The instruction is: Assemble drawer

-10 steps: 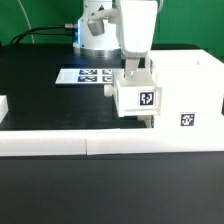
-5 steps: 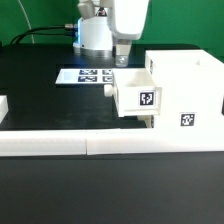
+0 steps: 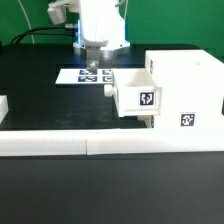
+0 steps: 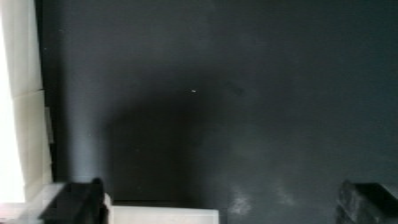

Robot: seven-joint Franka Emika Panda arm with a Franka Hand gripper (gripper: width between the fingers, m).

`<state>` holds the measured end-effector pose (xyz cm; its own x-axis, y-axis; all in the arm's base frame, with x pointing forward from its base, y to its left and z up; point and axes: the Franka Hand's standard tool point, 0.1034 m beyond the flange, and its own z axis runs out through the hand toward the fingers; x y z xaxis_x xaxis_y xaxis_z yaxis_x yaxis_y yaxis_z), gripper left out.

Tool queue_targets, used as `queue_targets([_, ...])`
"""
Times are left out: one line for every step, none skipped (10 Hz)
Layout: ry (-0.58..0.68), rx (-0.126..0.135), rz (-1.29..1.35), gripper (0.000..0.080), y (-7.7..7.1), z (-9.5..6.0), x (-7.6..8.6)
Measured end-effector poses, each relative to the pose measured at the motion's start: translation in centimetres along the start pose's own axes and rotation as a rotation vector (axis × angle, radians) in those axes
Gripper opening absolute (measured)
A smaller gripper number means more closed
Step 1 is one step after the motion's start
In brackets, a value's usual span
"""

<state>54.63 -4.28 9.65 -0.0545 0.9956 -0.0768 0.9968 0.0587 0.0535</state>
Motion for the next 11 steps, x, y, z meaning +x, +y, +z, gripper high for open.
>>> queue_targets([0.012, -0.002, -0.046, 0.0649, 0.0, 0.3, -0.3])
queue_targets([0.061, 0.001, -0.086, 0.0649, 0.0, 1.3, -1.4])
queue_targets([0.092, -0.001, -0.093, 0.0649, 0.2, 1.7, -1.9])
queue_targets([0.111, 0.003, -0.123, 0.0649, 0.2, 2.0, -2.2])
queue_targets([0.148, 0.014, -0.121, 0.0649, -0.1, 2.4, -2.9])
queue_targets([0.164, 0.025, -0.123, 0.0649, -0.1, 2.9, -3.4])
queue_targets([0.183, 0.035, -0.114, 0.0649, 0.0, 3.2, -3.3])
queue_targets([0.188, 0.038, -0.090, 0.0649, 0.3, 3.3, -2.4])
queue_targets([0.193, 0.044, -0.072, 0.0649, 0.4, 3.5, -1.3])
queue_targets([0.196, 0.045, -0.061, 0.0649, 0.5, 3.4, -0.6])
queue_targets([0.199, 0.050, -0.034, 0.0649, 0.6, 3.4, 0.1])
